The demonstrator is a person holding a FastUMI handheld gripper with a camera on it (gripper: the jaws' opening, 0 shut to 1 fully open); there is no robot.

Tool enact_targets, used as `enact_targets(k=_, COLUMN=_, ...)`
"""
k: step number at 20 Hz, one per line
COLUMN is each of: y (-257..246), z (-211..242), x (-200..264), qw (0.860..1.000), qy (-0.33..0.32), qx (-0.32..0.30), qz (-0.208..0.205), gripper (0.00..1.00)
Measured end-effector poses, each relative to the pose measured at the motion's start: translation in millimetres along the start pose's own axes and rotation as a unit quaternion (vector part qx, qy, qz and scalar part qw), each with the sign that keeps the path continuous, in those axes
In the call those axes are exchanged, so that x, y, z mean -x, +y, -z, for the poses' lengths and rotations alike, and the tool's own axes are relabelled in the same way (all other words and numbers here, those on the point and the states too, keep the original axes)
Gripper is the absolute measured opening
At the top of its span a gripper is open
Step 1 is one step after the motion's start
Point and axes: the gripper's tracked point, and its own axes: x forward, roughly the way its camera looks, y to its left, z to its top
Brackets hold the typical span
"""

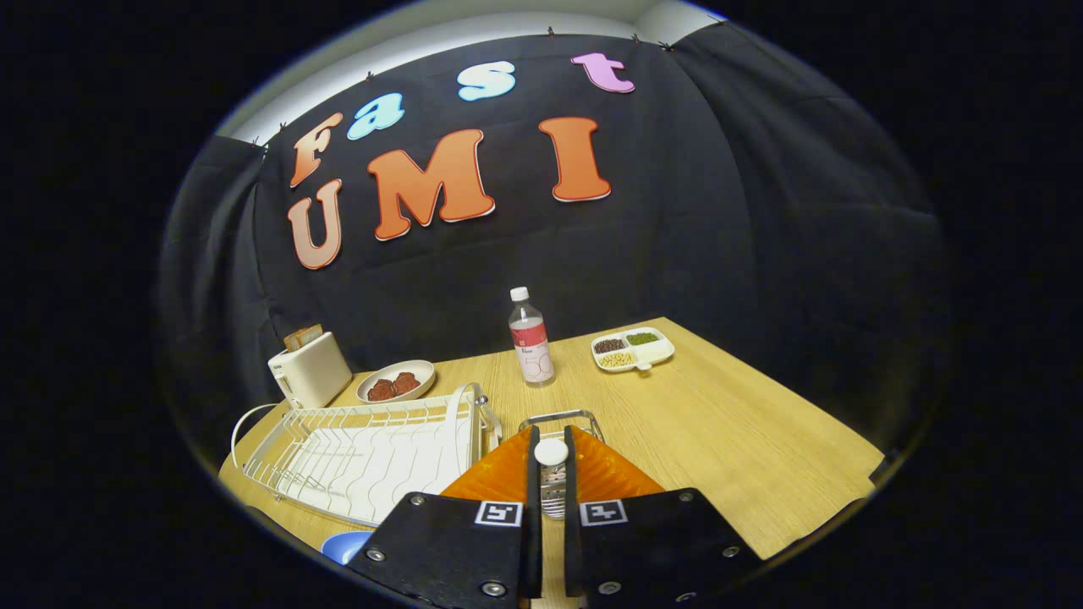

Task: Take the plate from the dish rack, then take the spoon from the basket and place it into the plate.

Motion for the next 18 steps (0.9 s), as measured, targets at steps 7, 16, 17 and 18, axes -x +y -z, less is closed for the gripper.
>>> enact_targets(k=7, y=20, z=-57, x=62, qw=0.998, qy=-0.044, qx=-0.006, qz=-0.038, gripper=0.1)
enact_targets(k=16, y=78, z=-21, x=122, qw=0.991, qy=-0.006, qx=0.009, qz=-0.136, gripper=0.1)
enact_targets(k=17, y=82, z=-8, x=124, qw=0.99, qy=0.002, qx=0.026, qz=-0.14, gripper=0.1)
enact_targets(k=18, y=90, z=-1, x=127, qw=0.988, qy=0.007, qx=0.042, qz=-0.149, gripper=0.1)
